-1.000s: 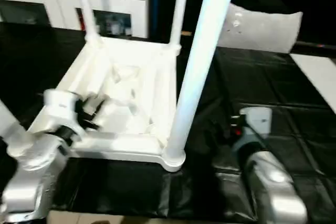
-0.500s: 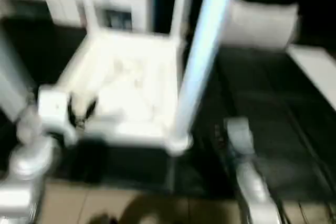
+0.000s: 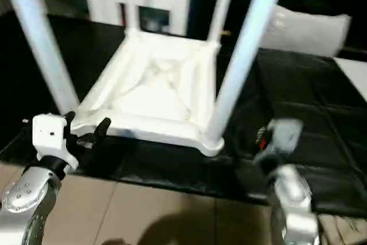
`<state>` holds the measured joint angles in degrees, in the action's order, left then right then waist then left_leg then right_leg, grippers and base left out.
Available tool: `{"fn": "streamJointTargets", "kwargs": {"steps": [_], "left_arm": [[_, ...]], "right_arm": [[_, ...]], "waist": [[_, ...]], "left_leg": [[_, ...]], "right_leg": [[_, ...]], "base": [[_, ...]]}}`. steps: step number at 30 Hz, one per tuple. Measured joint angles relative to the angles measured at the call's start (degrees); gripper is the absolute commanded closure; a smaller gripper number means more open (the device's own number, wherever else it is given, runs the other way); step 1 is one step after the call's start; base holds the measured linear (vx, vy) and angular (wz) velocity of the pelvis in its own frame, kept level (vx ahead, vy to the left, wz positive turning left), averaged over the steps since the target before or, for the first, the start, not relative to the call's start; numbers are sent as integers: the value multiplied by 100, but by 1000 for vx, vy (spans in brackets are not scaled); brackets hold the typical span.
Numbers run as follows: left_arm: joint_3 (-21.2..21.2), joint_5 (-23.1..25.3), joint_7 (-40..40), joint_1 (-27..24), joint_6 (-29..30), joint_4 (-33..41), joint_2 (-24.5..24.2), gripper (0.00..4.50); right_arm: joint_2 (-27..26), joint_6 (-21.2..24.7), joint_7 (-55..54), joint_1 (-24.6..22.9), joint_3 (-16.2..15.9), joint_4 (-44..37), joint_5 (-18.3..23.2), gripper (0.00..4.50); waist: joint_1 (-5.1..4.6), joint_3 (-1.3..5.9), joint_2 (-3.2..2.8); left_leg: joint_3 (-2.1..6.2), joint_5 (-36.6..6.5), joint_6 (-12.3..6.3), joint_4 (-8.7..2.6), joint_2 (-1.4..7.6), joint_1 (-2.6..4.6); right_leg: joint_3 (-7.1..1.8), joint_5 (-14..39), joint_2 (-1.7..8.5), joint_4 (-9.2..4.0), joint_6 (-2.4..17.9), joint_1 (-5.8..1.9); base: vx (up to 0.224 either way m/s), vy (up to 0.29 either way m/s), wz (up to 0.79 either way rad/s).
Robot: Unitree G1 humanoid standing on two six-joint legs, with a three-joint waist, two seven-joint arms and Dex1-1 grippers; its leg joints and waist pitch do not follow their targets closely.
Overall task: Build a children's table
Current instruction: Flip table
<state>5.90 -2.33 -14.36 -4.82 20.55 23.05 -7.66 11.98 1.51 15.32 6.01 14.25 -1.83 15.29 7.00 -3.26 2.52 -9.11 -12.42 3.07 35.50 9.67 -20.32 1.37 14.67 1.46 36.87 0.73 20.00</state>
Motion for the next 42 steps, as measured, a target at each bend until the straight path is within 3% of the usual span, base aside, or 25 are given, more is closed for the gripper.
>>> {"fn": "streamJointTargets", "kwargs": {"steps": [3, 7, 12, 20, 27, 33, 36, 39, 42], "left_arm": [[28, -23, -2, 47, 1, 80, -102, 8], [141, -18, 30, -18, -82, 150, -126, 8], [294, -14, 165, -706, -210, 441, -72, 8], [573, 1, 425, -1002, -378, 520, -5, 8], [819, -25, 502, -403, -390, 152, -298, 8], [750, -59, 62, 185, -67, -569, -821, 8], [702, -132, -123, 513, 69, -875, -1010, 8], [428, -211, -431, 810, 98, -1126, -1086, 8], [324, -258, -544, 1091, 103, -1464, -1074, 8]], "right_arm": [[383, 307, -201, 438, 222, -272, 1, 0], [779, 868, 204, 604, 95, -736, 209, 0], [1047, 1456, 890, -51, -238, -1281, 619, 0], [1350, 1815, 1483, -568, -444, -1386, 760, 0], [1139, 1810, 1752, -356, -951, -1359, 910, 0], [811, 1765, 994, 269, -1221, -483, 173, 0], [744, 1689, 432, 424, -1160, -173, -44, 0], [793, 1552, 58, 486, -871, 79, -270, 0], [788, 1458, 64, 441, -798, 68, -316, 0]], "waist": [[-58, 7, 17], [-55, 5, 27], [-49, 9, 50], [-55, 13, 62], [-47, 14, 67], [-20, 17, 78], [24, 19, 84], [111, 18, 85], [112, 18, 86]], "left_leg": [[-9, -1, -3, -10, -2, 2], [-16, 7, -10, -42, -1, 7], [-32, 8, -12, -85, 0, 9], [-37, 12, -16, -101, 1, 18], [-40, 20, -13, -102, 4, 19], [-42, 28, -8, -101, 3, 14], [-43, 29, -5, -101, 2, 15], [-53, 32, -6, -101, -1, 16], [-54, 33, -5, -104, 3, 21]], "right_leg": [[-8, -4, 1, -13, -7, 0], [-8, 3, -1, -15, -9, 8], [-8, 16, -1, -48, -6, 10], [-9, 10, -2, -72, -6, 1], [-12, -3, -5, -75, 4, 2], [-11, -11, -4, -71, 7, 9], [-11, -13, -2, -71, 5, 7], [-16, -20, 3, -72, -1, 9], [-17, -21, 0, -68, -1, 10]], "base": [[0, 0, 0], [0, 0, 0], [0, 0, 0], [0, 0, 0], [0, 0, 0], [0, 0, 0], [0, 0, 0], [0, 0, 0], [0, 0, 0]]}}
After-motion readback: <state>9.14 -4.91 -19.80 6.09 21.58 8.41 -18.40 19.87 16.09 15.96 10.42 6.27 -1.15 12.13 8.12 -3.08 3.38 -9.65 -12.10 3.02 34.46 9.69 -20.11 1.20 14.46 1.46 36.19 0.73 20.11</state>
